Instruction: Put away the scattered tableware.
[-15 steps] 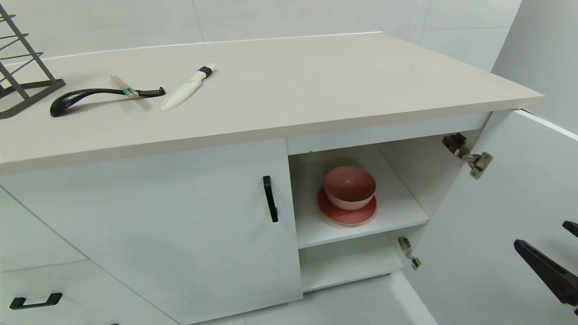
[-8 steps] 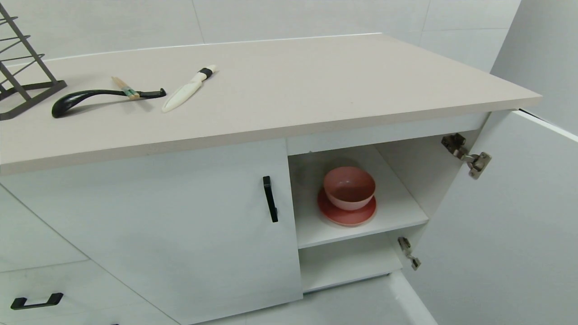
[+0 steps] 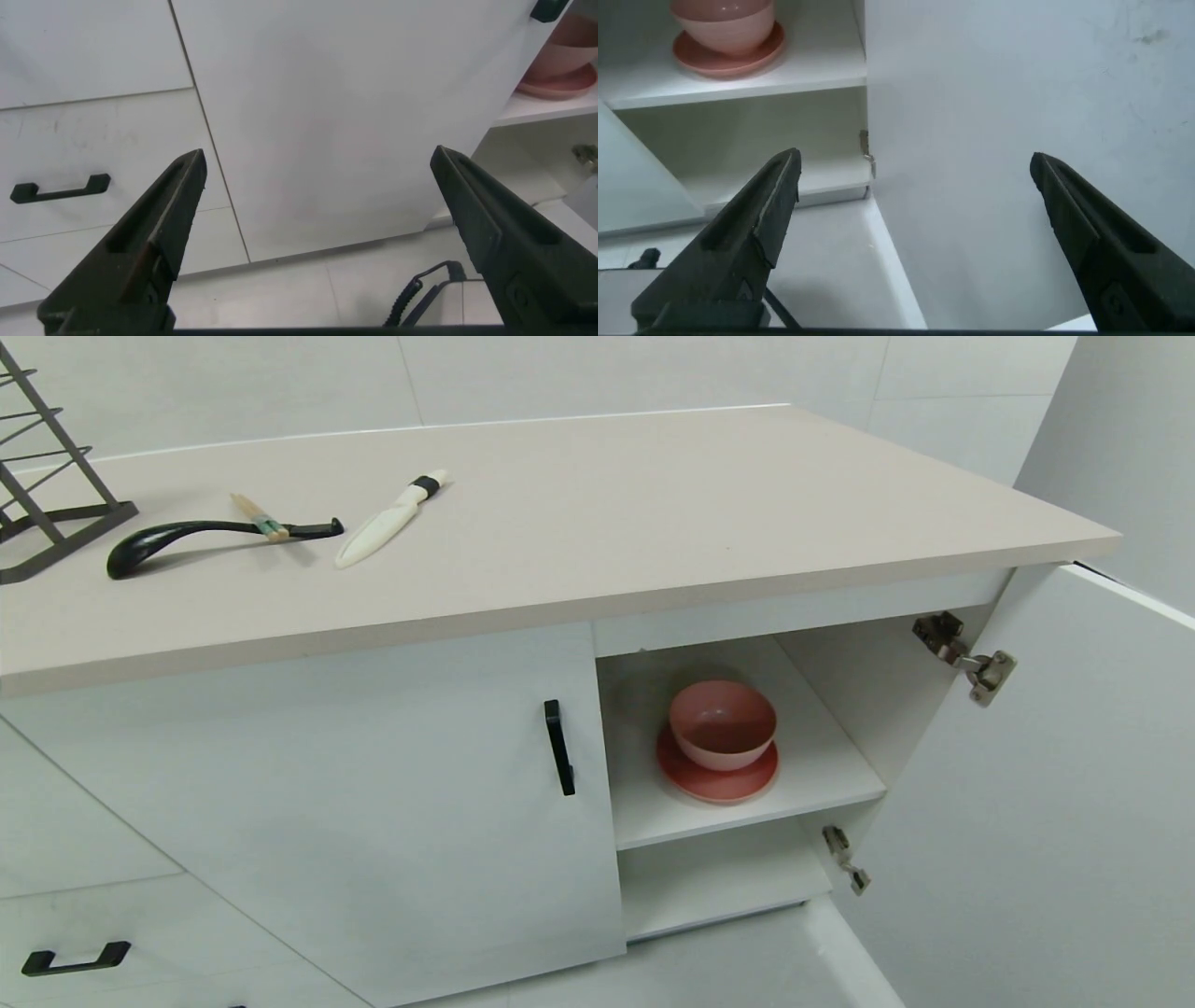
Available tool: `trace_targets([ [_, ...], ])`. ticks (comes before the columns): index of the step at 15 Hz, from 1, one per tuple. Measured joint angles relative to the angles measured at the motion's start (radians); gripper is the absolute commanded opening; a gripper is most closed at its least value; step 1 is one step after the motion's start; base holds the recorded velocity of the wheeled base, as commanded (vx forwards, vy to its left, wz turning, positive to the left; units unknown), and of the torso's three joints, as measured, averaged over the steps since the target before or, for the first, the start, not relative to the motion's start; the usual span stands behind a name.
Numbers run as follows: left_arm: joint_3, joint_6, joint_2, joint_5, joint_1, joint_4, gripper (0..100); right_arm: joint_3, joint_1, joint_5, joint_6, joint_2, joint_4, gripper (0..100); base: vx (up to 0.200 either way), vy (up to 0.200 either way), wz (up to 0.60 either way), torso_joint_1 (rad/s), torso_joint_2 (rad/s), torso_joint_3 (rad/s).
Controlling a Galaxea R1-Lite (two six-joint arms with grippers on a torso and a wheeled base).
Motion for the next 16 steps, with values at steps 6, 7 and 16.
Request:
trace_targets([
  [6, 0.0, 0.036, 0.0, 0.0, 0.001, 0.001, 100, 0.0, -0.013, 0.0, 0.005, -0.01, 0.001, 100, -0.2, 0.0, 0.0, 0.006, 0.0, 0.002],
  [7, 0.0, 0.036, 0.0, 0.0, 0.0, 0.002, 100, 0.0, -0.013, 0.0, 0.005, -0.011, 0.002, 100, -0.2, 0.0, 0.0, 0.002, 0.0, 0.002],
  [16, 0.0, 0.028, 0.0, 0.003, 0.0, 0.002, 100, 0.0, 0.021, 0.005, 0.026, -0.069, 0.002, 100, -0.111, -0.044, 0.0, 0.0, 0.0, 0.0],
])
